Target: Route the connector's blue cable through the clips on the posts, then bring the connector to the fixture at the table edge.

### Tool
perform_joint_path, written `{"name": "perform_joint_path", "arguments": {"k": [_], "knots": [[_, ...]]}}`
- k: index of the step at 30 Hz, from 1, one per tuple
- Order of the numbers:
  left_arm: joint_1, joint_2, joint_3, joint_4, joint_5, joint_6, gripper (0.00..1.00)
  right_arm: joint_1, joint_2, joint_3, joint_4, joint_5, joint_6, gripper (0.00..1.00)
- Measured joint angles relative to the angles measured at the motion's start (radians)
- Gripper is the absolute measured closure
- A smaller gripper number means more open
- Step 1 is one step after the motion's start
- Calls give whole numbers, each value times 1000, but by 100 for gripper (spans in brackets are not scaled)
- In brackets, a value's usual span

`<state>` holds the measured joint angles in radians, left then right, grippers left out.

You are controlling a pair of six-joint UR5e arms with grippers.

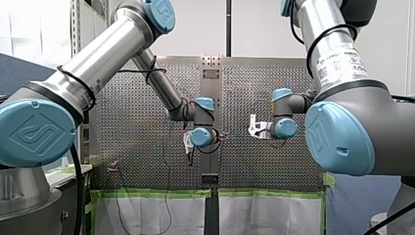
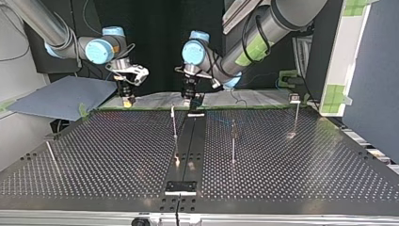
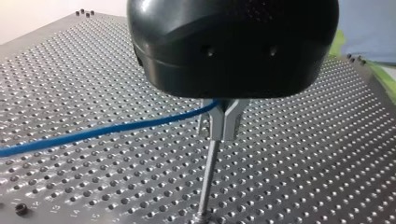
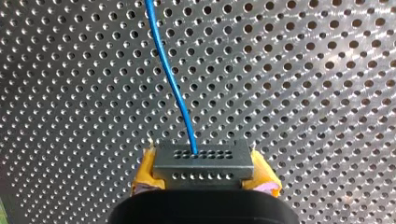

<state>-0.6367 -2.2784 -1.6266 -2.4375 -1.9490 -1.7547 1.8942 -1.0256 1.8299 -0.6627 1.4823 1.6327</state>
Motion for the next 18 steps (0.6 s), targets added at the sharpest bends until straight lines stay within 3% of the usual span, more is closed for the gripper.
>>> {"name": "perform_joint_path", "arguments": {"k": [18], "knots": [[26, -1, 13, -25, 33, 0, 100, -8, 1, -3, 3, -1, -2, 100]]}}
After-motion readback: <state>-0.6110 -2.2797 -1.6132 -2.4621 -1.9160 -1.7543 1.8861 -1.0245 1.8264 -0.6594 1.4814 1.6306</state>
